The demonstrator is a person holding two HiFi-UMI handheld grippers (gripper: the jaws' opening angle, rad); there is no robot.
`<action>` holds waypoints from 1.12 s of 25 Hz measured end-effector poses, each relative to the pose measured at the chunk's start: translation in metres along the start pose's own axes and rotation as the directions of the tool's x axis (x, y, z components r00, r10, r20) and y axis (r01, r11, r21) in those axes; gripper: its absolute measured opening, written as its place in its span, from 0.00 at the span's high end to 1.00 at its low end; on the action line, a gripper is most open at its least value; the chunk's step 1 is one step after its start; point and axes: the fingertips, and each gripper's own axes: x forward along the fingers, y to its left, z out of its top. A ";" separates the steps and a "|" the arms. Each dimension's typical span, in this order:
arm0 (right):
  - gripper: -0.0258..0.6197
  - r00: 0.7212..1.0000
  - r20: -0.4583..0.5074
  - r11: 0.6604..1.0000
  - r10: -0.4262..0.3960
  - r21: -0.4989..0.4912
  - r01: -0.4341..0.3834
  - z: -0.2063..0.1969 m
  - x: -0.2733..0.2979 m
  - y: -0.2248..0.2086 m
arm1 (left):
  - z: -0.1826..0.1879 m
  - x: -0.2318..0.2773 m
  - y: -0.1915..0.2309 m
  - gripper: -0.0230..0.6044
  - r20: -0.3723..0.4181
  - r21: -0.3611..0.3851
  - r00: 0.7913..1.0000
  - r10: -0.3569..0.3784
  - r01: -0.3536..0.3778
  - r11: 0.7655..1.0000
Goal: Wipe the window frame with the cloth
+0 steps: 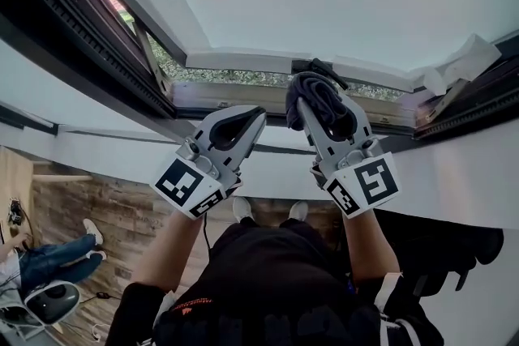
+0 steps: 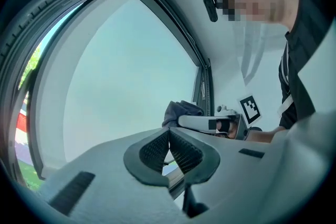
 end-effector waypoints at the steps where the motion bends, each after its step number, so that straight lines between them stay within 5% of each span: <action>1: 0.79 1.000 0.000 1.000 -0.008 -0.001 0.008 0.001 -0.004 -0.005 | 0.000 0.005 -0.002 0.93 0.000 0.002 1.000 -0.007 0.007 1.000; 28: 0.79 0.998 -0.010 0.998 -0.066 0.020 0.066 -0.005 -0.049 -0.074 | -0.004 0.085 -0.039 0.93 -0.028 0.024 0.995 -0.092 0.093 0.995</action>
